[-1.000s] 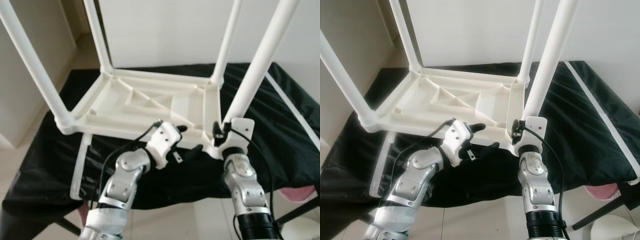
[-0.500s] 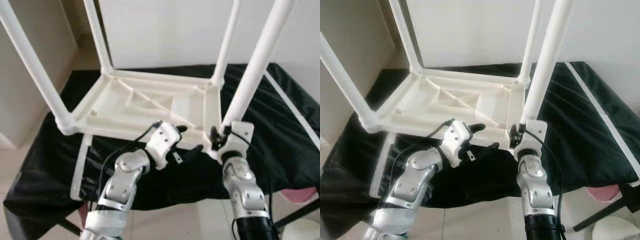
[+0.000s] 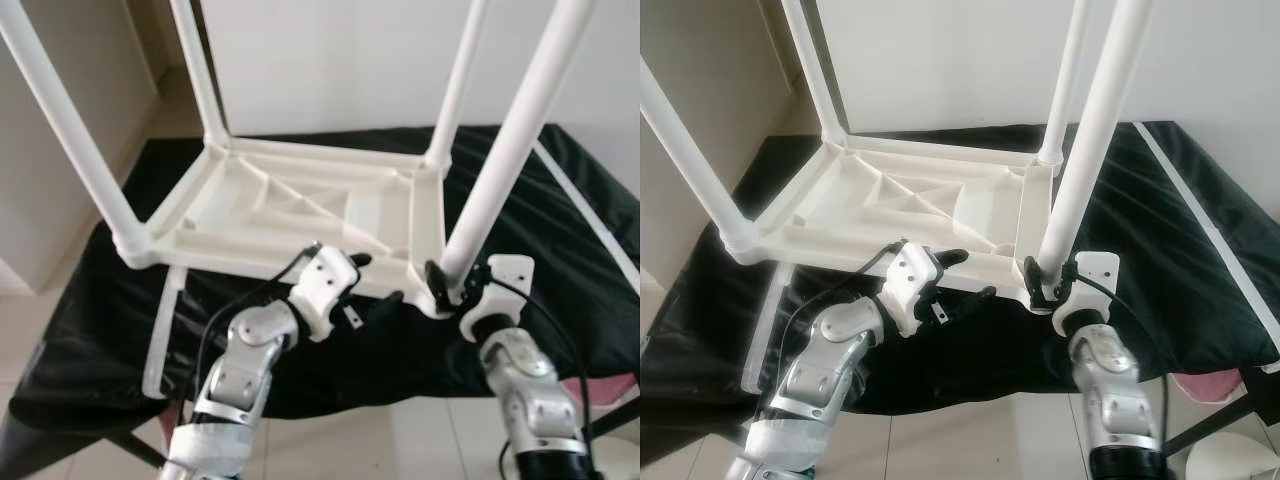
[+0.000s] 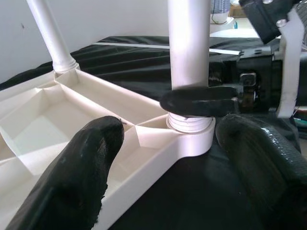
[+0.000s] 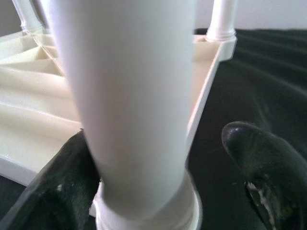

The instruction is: Building children table

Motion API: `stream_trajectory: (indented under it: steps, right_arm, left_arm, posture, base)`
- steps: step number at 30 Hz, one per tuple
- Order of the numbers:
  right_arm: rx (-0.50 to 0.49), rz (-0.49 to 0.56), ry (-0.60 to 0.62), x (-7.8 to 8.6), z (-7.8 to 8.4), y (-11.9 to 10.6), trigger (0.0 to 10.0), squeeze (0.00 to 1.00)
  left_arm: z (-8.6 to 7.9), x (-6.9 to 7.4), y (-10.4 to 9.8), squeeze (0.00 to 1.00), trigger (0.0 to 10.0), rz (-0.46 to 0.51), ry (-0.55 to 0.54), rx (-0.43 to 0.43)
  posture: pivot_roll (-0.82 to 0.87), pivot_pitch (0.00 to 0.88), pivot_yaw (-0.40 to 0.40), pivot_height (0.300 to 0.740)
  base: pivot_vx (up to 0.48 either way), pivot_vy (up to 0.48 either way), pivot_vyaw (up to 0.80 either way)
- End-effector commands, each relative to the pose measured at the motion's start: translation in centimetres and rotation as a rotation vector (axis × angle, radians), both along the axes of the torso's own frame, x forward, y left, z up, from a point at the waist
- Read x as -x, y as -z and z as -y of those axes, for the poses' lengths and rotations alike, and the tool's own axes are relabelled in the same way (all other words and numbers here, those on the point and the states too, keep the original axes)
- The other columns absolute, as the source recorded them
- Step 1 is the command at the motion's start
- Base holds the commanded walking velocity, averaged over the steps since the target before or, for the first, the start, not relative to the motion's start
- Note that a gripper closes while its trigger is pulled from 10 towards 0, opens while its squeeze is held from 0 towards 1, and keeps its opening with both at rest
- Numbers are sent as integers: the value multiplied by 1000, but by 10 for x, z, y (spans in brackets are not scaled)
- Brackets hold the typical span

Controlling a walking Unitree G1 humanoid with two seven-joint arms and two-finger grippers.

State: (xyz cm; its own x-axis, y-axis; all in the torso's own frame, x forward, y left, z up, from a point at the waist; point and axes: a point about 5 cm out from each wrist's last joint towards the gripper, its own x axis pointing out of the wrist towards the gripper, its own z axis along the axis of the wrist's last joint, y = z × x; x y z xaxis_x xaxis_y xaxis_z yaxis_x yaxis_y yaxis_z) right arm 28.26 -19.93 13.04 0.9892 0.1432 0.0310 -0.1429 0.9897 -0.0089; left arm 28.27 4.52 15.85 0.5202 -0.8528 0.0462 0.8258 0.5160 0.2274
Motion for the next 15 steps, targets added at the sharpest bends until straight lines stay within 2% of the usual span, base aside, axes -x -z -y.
stream_trajectory:
  steps: [1,2,5,10,11,14,15]
  right_arm:
    - [-4,2,-67,-1,-5,2,10000,0]
    - [-4,2,-67,-1,-5,2,10000,0]
    - [50,8,-176,-6,-4,0,10000,0]
    - [112,4,-256,-13,-1,-1,10000,0]
    - [167,-6,-317,-18,-1,2,8510,0]
    - [187,-7,-337,-20,-1,2,8510,0]
    - [192,-10,-347,-22,-2,2,6157,0]
  left_arm:
    - [-6,-4,5,0,10000,-5,-109,22]
    - [-6,-4,5,0,10000,-5,-109,22]
    - [-7,-5,14,0,10000,-18,-115,-11]
    - [-8,-8,17,0,10000,-17,-114,-42]
    - [-8,-9,18,0,10000,-22,-113,-46]
    - [-7,-9,18,0,10000,-23,-113,-47]
    - [-5,-9,19,0,10000,-22,-107,-48]
  posture:
    - [-101,0,15,740]
    - [-101,0,15,740]
    - [-111,0,31,740]
    - [-107,0,41,740]
    - [-107,0,41,740]
    - [-107,0,41,740]
    - [-99,0,52,740]
  base:
    - [0,0,0]
    - [0,0,0]
    - [0,0,0]
    - [0,0,0]
    - [0,0,0]
    - [0,0,0]
    - [0,0,0]
